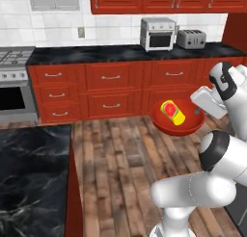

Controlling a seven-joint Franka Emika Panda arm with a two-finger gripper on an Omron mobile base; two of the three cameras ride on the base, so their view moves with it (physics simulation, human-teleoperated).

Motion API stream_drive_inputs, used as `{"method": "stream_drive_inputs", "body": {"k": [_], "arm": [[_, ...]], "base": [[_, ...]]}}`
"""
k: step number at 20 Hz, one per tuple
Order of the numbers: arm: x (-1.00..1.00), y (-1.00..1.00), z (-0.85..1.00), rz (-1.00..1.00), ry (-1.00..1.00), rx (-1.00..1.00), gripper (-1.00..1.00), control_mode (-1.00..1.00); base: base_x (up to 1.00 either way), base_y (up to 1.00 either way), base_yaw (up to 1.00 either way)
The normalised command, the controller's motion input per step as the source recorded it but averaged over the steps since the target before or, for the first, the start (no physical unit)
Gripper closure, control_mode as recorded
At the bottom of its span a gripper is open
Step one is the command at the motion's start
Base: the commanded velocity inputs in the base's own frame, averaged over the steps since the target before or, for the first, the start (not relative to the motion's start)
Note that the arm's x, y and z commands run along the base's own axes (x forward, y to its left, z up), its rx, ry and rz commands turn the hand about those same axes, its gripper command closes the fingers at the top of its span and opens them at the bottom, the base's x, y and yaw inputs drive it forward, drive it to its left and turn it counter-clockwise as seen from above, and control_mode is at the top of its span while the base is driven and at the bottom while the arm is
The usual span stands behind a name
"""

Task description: Place the cup inside the bowl on the dining table and move the bowl to any counter.

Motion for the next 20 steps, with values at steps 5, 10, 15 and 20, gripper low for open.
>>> {"method": "stream_drive_inputs", "body": {"k": [5, 10, 15, 20], "arm": [[0.0, 0.0, 0.0, 0.0, 0.0, 0.0, 1.0, 1.0], [0.0, 0.0, 0.0, 0.0, 0.0, 0.0, 1.0, 1.0], [0.0, 0.0, 0.0, 0.0, 0.0, 0.0, 1.0, 1.0], [0.0, 0.0, 0.0, 0.0, 0.0, 0.0, 1.0, 1.0]], "base": [[1.0, 0.0, 0.0], [1.0, 0.0, 0.0], [1.0, 0.0, 0.0], [0.99, 0.0, -0.03]]}}
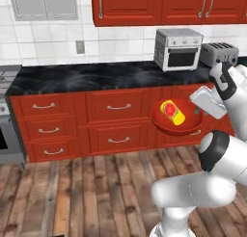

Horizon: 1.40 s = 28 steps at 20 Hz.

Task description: Place the cup inside the bowl on the dining table and move the bowl to any counter.

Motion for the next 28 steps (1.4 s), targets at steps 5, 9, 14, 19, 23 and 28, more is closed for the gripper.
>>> {"method": "stream_drive_inputs", "body": {"k": [5, 9, 14, 19, 23, 28], "arm": [[0.0, 0.0, 0.0, 0.0, 0.0, 0.0, 1.0, 1.0], [0.0, 0.0, 0.0, 0.0, 0.0, 0.0, 1.0, 1.0], [0.0, 0.0, 0.0, 0.0, 0.0, 0.0, 1.0, 1.0], [0.0, 0.0, 0.0, 0.0, 0.0, 0.0, 1.0, 1.0], [0.0, 0.0, 0.0, 0.0, 0.0, 0.0, 1.0, 1.0], [0.0, 0.0, 0.0, 0.0, 0.0, 0.0, 1.0, 1.0]], "base": [[1.0, 0.0, -0.06], [0.97, 0.0, -0.07], [0.87, 0.0, -0.06], [0.61, 0.0, -0.04], [0.06, 0.0, 0.0], [0.34, 0.0, 0.0]]}}
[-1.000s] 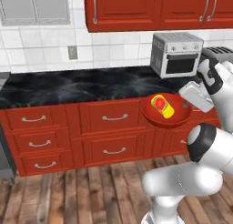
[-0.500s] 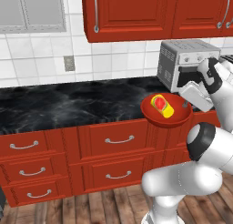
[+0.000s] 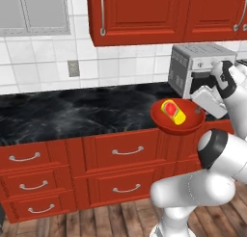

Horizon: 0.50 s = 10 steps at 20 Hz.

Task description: Place the cup inside the bowl on the dining table and move the bowl to any counter.

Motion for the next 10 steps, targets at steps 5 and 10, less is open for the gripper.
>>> {"method": "stream_drive_inputs", "body": {"k": [5, 10], "arm": [[0.0, 0.0, 0.0, 0.0, 0.0, 0.0, 1.0, 1.0], [0.0, 0.0, 0.0, 0.0, 0.0, 0.0, 1.0, 1.0]], "base": [[0.77, 0.0, 0.0], [0.14, 0.0, 0.0]]}}
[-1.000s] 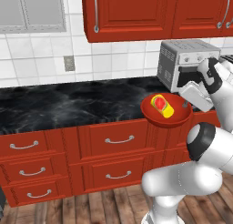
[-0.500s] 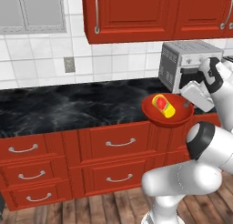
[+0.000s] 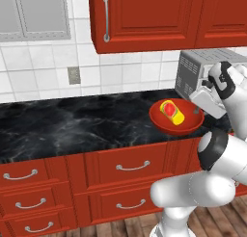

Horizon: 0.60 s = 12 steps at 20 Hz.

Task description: Place the cup inside the bowl on the dining table and move the bowl to any counter.

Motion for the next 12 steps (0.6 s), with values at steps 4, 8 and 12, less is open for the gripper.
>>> {"method": "stream_drive_inputs", "body": {"k": [4, 8, 12], "arm": [[0.0, 0.0, 0.0, 0.0, 0.0, 0.0, 1.0, 1.0], [0.0, 0.0, 0.0, 0.0, 0.0, 0.0, 1.0, 1.0], [0.0, 0.0, 0.0, 0.0, 0.0, 0.0, 1.0, -1.0]], "base": [[0.0, 0.0, 0.0], [0.0, 0.0, 0.0], [0.0, 0.0, 0.0]]}}
